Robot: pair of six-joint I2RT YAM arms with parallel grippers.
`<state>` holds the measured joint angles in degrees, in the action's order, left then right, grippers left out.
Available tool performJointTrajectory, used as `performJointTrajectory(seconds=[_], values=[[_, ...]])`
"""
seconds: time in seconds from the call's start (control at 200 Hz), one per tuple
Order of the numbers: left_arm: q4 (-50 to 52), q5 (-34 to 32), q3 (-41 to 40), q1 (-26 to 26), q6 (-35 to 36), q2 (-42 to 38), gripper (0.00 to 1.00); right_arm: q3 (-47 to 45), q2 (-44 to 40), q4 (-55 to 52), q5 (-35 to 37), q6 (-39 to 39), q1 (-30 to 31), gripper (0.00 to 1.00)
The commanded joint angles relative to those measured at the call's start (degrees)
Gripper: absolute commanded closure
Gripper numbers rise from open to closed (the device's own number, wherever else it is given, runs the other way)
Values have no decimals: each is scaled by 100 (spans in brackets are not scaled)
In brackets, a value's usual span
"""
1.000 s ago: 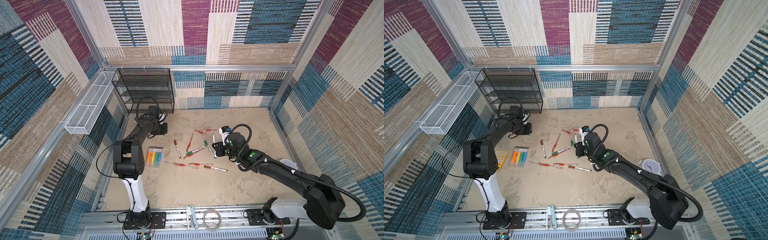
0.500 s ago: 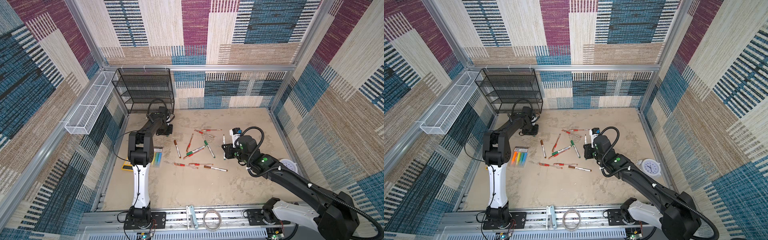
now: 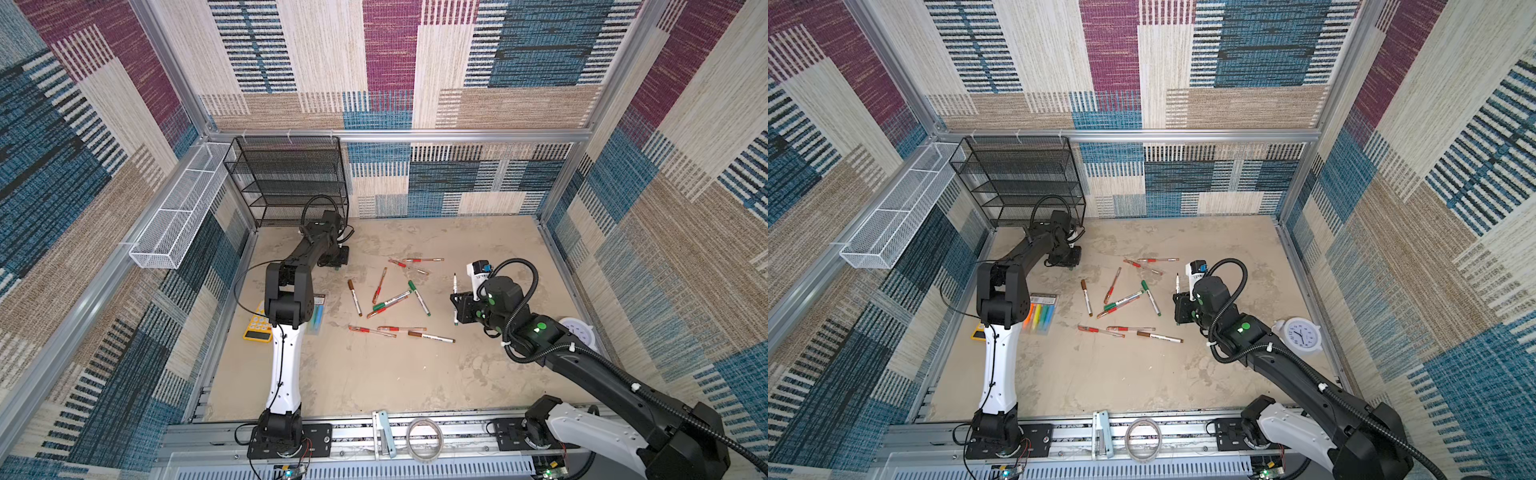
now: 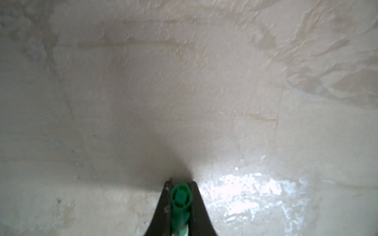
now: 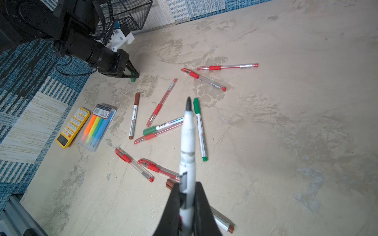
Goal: Remove pen caps from pens
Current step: Place the pen cap at the top-left of the table, then place the pen at the top-right of the table.
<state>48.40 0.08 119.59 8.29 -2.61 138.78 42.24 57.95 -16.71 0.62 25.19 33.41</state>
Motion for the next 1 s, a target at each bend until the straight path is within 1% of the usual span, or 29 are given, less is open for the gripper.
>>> performJointTrajectory(seconds=[0.0,0.105,0.22,0.28,0.451,0.516,0.596,0.716,0.766,0.821,0.997], values=[[264,-84,44,-6,70,92,87,-14,-108,69,167,38,8,99],[125,-140,-158,5,86,-50,82,51,-99,6,126,32,-1,100],[172,-211,-107,-4,42,-10,79,-7,-117,36,86,-13,-1,100],[147,-279,-135,14,50,-92,74,-24,-145,10,140,-1,-1,100],[153,-101,-202,19,-51,-379,68,-55,-214,1,157,-61,-1,100],[152,-136,-262,70,-25,-530,65,-30,-208,-15,227,-67,-1,100],[112,-87,-469,98,-62,-843,59,65,-154,-42,206,-107,-10,100],[51,177,-782,110,-194,-1405,56,161,4,14,287,-271,-26,100],[-1,265,-978,159,-160,-1713,52,254,123,-5,299,-319,-68,100],[-66,288,-1268,230,-70,-2105,50,395,294,-40,291,-382,-120,100],[-474,608,-2499,269,-21,-3463,38,810,907,-113,181,-806,-476,100]])
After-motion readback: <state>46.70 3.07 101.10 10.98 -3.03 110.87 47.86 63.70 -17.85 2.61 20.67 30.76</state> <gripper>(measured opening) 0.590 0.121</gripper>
